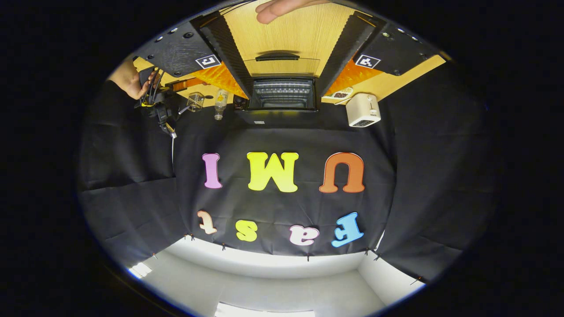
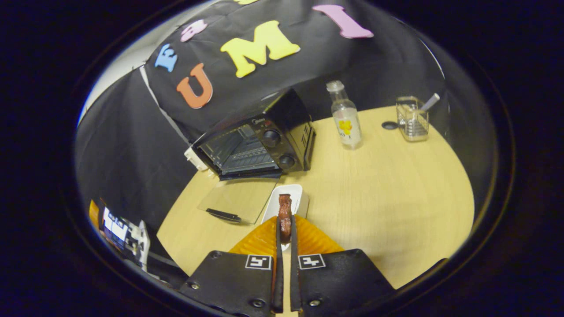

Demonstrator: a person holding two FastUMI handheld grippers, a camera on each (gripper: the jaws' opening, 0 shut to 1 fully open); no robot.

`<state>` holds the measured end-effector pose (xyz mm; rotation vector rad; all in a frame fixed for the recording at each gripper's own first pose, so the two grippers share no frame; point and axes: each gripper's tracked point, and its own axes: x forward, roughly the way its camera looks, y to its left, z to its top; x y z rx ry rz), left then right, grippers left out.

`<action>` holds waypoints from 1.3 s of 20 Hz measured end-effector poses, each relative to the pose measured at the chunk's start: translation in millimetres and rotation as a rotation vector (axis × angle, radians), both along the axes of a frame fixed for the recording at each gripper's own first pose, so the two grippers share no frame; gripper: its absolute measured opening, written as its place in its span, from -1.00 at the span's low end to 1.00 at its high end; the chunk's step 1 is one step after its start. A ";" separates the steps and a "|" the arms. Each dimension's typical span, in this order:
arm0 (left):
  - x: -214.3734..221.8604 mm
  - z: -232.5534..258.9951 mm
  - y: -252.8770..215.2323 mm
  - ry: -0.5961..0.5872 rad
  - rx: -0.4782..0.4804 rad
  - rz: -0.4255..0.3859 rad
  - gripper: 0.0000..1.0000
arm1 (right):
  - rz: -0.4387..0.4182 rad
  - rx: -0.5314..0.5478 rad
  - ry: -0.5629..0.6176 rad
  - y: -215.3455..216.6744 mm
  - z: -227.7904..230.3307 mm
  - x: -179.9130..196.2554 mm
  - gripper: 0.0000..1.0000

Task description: Open the electric oven with the left hand, put the food in, and close the electric oven.

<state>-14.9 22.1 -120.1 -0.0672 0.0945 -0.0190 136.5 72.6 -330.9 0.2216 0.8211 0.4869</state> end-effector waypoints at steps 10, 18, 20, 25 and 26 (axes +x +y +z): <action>-26.4 5.7 2.3 -0.035 0.067 -0.020 0.89 | 0.182 -0.378 -0.401 51.9 65.9 -47.4 -0.82; -40.1 -1.7 19.7 -0.025 0.099 0.022 0.93 | 0.268 -0.439 -0.565 145.8 69.8 -62.3 -0.82; -43.1 -0.5 27.1 -0.023 0.093 0.032 0.93 | 0.253 -0.418 -0.589 167.1 69.6 -56.2 -0.82; -48.2 -2.8 45.5 -0.030 0.059 0.057 0.93 | 0.131 -0.345 -0.626 209.1 62.5 -25.9 -0.82; -49.4 -3.2 48.7 -0.028 0.050 0.061 0.93 | 0.108 -0.321 -0.622 215.4 58.8 -20.0 -0.82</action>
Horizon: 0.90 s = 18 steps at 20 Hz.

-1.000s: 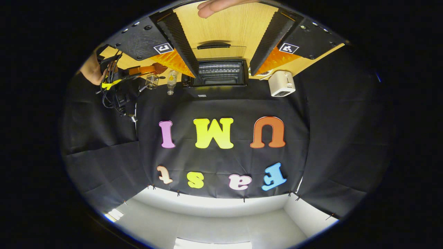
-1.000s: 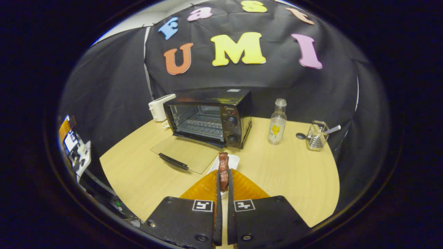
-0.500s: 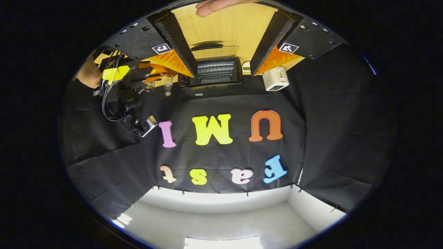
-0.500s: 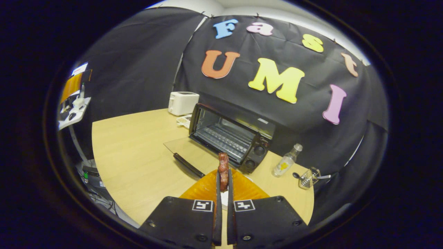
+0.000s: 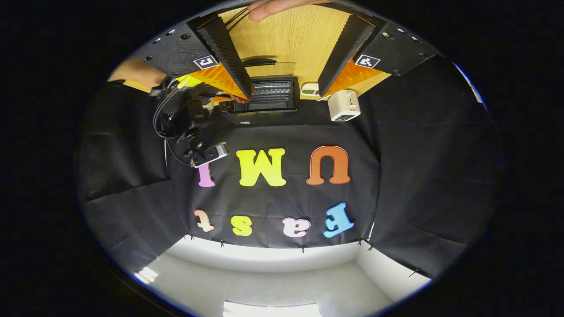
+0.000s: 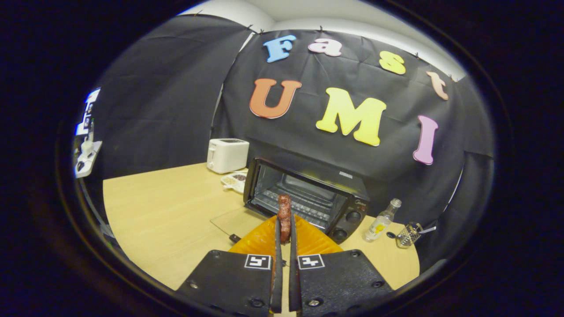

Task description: Open the electric oven with the left hand, put the food in, and close the electric oven.

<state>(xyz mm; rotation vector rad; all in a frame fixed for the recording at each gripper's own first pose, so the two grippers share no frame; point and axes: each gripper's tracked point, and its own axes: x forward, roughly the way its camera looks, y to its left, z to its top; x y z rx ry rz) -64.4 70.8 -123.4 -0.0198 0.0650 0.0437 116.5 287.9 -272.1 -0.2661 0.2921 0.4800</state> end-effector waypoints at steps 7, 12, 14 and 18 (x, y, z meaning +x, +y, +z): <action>-3.6 -8.9 19.2 0.018 -0.017 0.031 0.94 | -0.159 0.188 0.019 18.8 -19.6 56.3 -0.82; 3.1 -15.6 36.2 0.014 -0.049 0.055 0.94 | -0.212 0.268 0.055 33.9 -40.1 92.6 -0.82; 5.5 -17.7 42.3 0.011 -0.050 0.071 0.93 | -0.220 0.325 0.076 40.0 -42.9 108.4 -0.82; 9.8 -21.3 61.9 0.014 -0.037 0.114 0.93 | -0.273 0.490 0.176 46.1 -50.7 143.4 -0.82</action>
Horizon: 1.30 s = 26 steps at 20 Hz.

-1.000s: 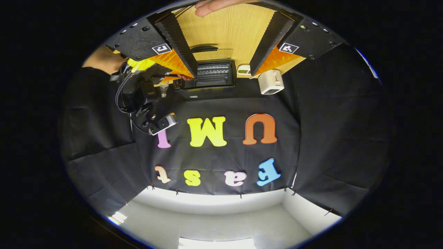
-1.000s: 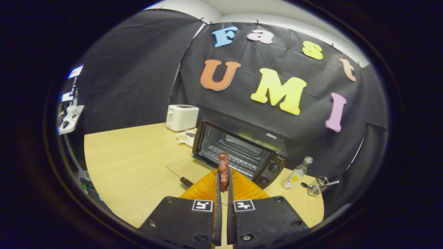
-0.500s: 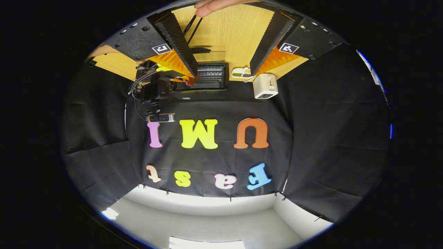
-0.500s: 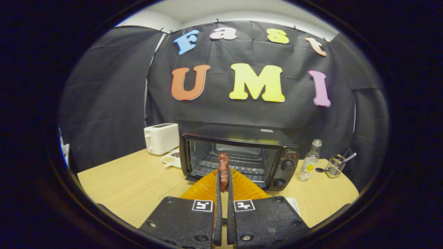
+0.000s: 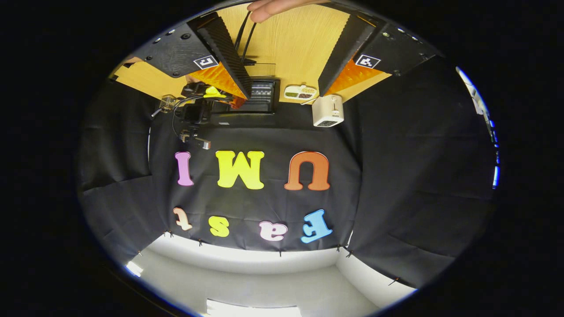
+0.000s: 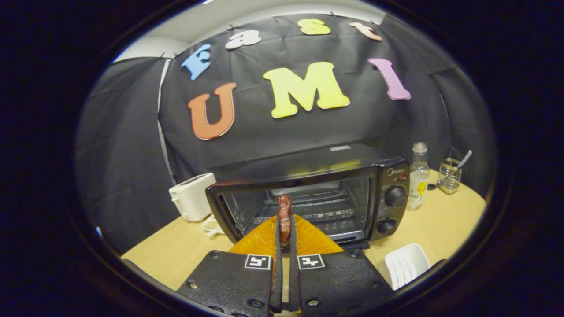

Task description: Open the electric oven with the left hand, put the food in, and close the electric oven.

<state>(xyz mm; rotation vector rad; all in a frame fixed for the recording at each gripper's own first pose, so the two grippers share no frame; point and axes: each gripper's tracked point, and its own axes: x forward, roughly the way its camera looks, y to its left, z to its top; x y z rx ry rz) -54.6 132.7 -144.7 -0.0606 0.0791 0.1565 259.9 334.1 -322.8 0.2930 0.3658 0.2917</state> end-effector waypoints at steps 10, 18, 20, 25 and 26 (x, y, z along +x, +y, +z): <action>19.4 -18.7 23.7 0.013 -0.026 0.046 0.89 | -0.098 0.388 0.219 2.4 -54.1 72.4 -0.82; 25.6 -31.4 16.9 0.034 -0.032 0.022 0.89 | -0.121 0.212 0.226 -8.5 -71.8 75.3 -0.66; 23.8 -35.2 17.3 0.041 -0.017 0.017 0.89 | -0.140 0.147 0.226 -14.4 -74.7 75.2 -0.63; 22.3 -49.3 20.7 0.087 -0.018 0.034 0.89 | -0.146 0.083 0.180 -28.3 -65.0 70.7 0.26; 20.2 -49.0 20.6 0.087 -0.017 0.039 0.89 | -0.141 0.069 0.178 -29.7 -64.6 63.9 0.43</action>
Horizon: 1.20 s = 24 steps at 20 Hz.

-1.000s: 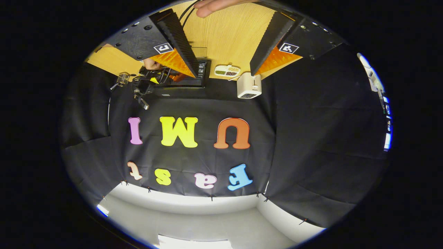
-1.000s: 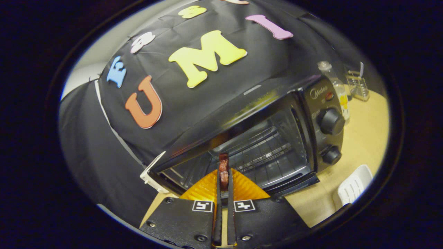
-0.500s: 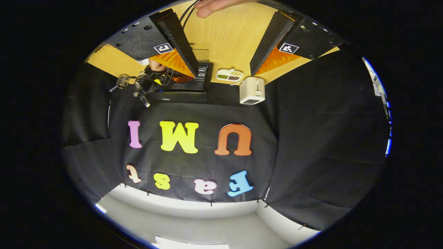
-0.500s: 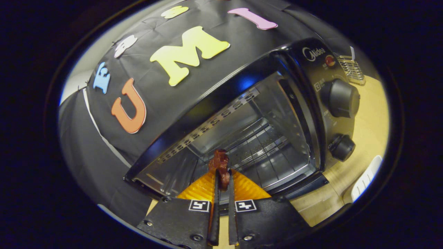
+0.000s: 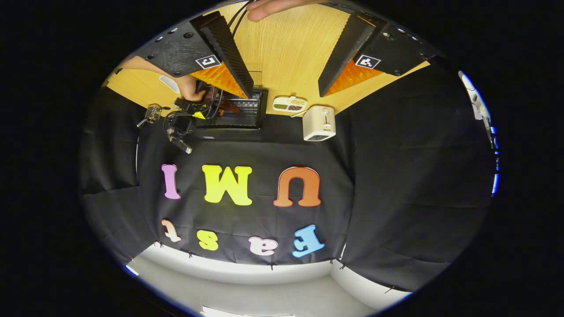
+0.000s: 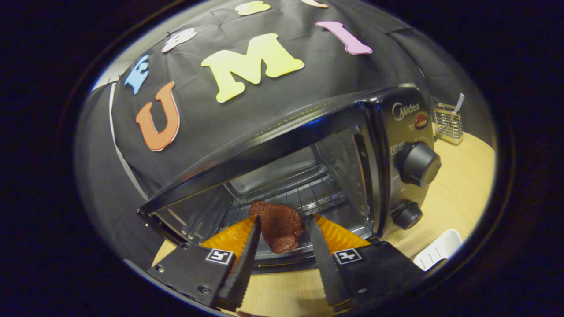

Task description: Open the electric oven with the left hand, put the food in, and close the electric oven.

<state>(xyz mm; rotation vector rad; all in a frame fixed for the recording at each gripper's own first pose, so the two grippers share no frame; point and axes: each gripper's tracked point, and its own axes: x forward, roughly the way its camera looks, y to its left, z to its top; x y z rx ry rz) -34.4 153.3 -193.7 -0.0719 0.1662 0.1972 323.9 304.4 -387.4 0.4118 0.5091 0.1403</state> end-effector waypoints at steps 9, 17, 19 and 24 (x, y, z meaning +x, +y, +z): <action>-6.2 -11.9 -11.3 0.061 -0.016 0.014 0.90 | 0.133 -0.049 -0.009 -6.9 18.2 -83.5 0.70; -0.2 -3.8 -37.9 0.072 -0.014 -0.033 0.90 | 0.181 -0.170 -0.215 -55.5 108.3 -165.9 0.84; 7.4 -4.7 -44.6 0.076 -0.012 -0.047 0.90 | 0.189 -0.248 -0.278 -69.9 133.1 -185.6 0.84; 31.3 -24.6 -71.2 0.123 -0.019 -0.101 0.89 | 0.206 -0.322 -0.359 -103.5 190.1 -237.7 0.85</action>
